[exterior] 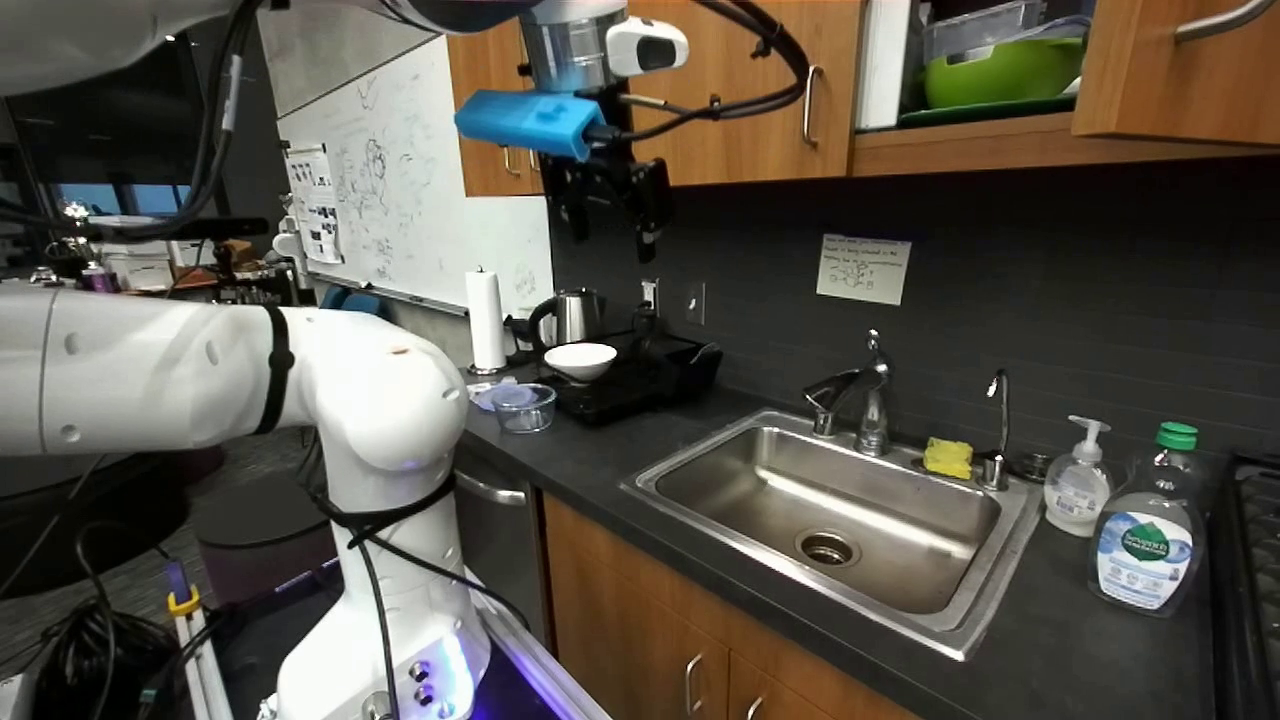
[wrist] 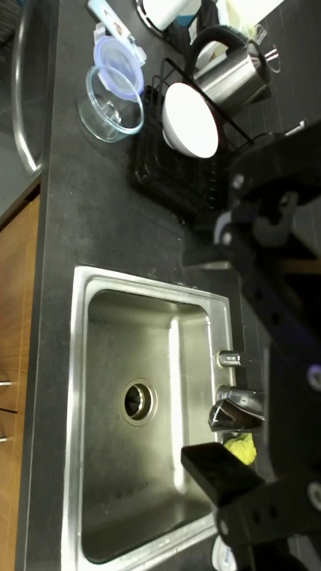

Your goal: Close the cupboard completely

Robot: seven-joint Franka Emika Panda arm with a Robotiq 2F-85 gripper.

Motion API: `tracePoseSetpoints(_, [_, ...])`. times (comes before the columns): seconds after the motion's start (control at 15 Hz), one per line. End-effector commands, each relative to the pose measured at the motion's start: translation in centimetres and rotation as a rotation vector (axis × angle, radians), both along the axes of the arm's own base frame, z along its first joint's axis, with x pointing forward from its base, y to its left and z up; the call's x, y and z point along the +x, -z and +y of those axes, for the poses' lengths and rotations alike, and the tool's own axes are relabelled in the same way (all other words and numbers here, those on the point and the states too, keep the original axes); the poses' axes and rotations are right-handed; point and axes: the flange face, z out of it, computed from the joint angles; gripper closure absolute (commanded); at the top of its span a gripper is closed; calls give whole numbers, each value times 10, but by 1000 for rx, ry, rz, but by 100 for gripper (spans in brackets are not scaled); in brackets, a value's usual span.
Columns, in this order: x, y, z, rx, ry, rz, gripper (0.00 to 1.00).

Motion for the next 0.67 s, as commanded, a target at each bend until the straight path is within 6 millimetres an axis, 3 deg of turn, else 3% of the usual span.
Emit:
tracePoseSetpoints(0.0, [-3,-41,-8,4,50,-48,0])
tracePoseSetpoints(0.27, [-24,-61,-23,34,118,-118,0])
tracePoseSetpoints(0.6, [-44,-73,-51,57,267,-157,0])
